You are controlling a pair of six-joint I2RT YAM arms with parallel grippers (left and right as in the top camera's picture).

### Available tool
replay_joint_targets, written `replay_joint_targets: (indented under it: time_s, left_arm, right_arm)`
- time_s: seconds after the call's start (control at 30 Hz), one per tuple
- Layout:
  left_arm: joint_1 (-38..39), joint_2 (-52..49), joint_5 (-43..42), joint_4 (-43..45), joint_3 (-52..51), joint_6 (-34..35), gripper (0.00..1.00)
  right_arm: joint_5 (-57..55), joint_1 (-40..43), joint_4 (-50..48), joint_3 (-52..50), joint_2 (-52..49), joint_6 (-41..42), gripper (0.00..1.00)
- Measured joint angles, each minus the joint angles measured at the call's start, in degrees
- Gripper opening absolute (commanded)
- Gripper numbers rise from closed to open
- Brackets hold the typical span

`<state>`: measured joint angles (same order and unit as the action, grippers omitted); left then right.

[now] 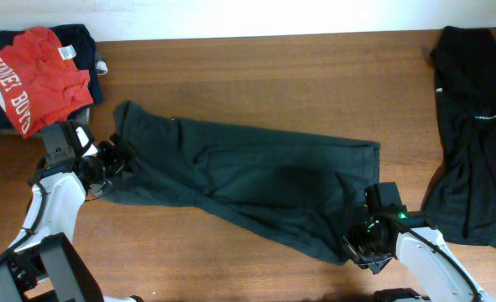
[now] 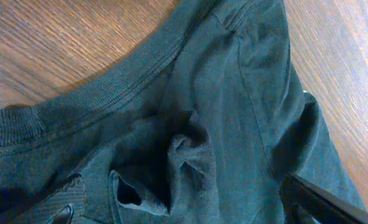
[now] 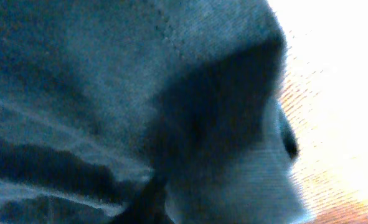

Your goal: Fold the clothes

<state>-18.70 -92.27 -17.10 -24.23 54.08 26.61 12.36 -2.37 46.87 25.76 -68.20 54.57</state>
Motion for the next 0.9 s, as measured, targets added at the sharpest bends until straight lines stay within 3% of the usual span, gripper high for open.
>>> replay_joint_targets:
  time_s: [0.03, 0.07, 0.17, 0.23, 0.37, 0.4, 0.43, 0.47, 0.5, 0.67, 0.9]
  left_arm:
    - [0.0, 0.0, 0.0, -0.1, 0.0, 0.0, 0.82]
    - [0.0, 0.0, 0.0, -0.2, 0.0, 0.0, 0.56]
    - [0.0, 0.0, 0.0, -0.8, 0.0, 0.1, 0.11]
    - [0.0, 0.0, 0.0, -0.8, 0.0, 0.0, 0.01]
    - [0.0, 0.0, 0.0, 0.2, 1.5, 0.0, 0.01]
    - [0.0, 0.0, 0.0, 0.9, 2.0, 0.0, 0.01]
    - [0.0, 0.0, 0.0, 1.6, 2.5, 0.0, 0.04]
    - [0.0, 0.0, 0.0, 1.7, 2.9, 0.0, 0.08]
    - [0.0, 0.0, 0.0, 1.6, 3.0, 0.0, 0.11]
    - [0.0, 0.0, 0.0, 0.2, 3.0, 0.0, 0.23]
    - [0.0, 0.0, 0.0, 0.0, 3.0, 0.0, 0.23]
  right_arm:
    - [-0.4, 0.0, 0.2, 0.1, 0.0, -0.2, 0.17]
    - [-1.4, 0.0, 2.0, 1.0, -0.2, -0.4, 0.17]
    - [-4.9, 0.0, 8.5, 6.5, -0.6, -0.5, 0.21]
    - [-7.9, 0.0, 11.2, 11.7, -0.6, -0.9, 0.24]
    - [-11.1, 0.0, 7.5, 15.5, -0.6, -1.8, 0.23]
    - [-11.7, 0.0, 6.5, 15.5, -0.6, -1.9, 0.27]
    - [-11.9, 0.0, 6.4, 15.5, -0.7, -2.1, 0.48]
    - [-11.9, 0.0, 6.9, 15.5, -0.9, -2.2, 0.57]
    - [-12.0, 0.0, 7.9, 15.6, -1.2, -2.2, 0.59]
    - [-11.1, 0.0, 14.7, 15.6, -2.2, -2.3, 0.58]
    - [-5.8, 0.0, 19.6, 15.1, -2.2, -2.2, 0.60]
